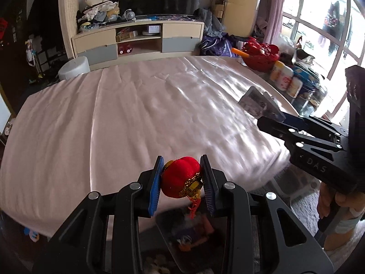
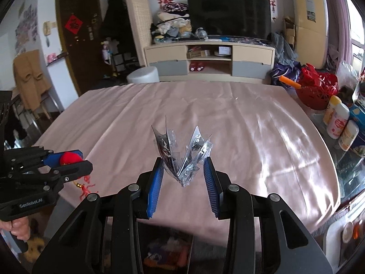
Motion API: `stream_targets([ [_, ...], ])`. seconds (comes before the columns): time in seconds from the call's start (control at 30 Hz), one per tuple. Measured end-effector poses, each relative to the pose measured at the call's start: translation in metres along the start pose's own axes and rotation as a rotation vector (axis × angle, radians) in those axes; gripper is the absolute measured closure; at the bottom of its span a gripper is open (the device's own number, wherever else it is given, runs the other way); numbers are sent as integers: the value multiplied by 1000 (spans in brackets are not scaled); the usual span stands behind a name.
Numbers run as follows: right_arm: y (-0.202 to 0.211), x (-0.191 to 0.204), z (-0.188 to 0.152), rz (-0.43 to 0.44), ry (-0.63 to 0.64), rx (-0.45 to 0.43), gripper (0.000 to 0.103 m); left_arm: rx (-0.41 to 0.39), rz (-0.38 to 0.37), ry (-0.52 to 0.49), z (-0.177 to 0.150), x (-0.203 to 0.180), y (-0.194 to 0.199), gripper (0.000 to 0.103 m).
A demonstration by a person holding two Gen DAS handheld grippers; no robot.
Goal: Collect trash
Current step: 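Drop the lantern and foil pack into the black bin, opening both tools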
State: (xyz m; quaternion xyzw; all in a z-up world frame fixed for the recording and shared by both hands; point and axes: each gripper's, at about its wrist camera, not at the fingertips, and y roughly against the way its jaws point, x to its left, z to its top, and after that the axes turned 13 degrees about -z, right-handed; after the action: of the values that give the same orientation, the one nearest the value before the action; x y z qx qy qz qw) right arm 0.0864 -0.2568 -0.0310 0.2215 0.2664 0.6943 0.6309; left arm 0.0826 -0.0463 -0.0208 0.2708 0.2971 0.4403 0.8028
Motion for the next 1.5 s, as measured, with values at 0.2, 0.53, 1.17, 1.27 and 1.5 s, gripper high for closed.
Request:
stream_targets([
  [0.2,14,10,-45,10,22,38,66,8,-23,42,-47,-14,5,72],
  [0.53,-8,29,-108,18,9,177,66,103,-40,197,-128,-1,-36,72],
  [1.17,-74,41,-154,1,-39,385,62,236,-58,275,-171,28,-87,72],
  [1.27,-75,39,-153,-2,-52,389,54,237,-51,282,-171,30,-87,63],
  [1.5,-69,23,-150,-17,-92,372,41,214,-38,280,-170,32,-81,44],
])
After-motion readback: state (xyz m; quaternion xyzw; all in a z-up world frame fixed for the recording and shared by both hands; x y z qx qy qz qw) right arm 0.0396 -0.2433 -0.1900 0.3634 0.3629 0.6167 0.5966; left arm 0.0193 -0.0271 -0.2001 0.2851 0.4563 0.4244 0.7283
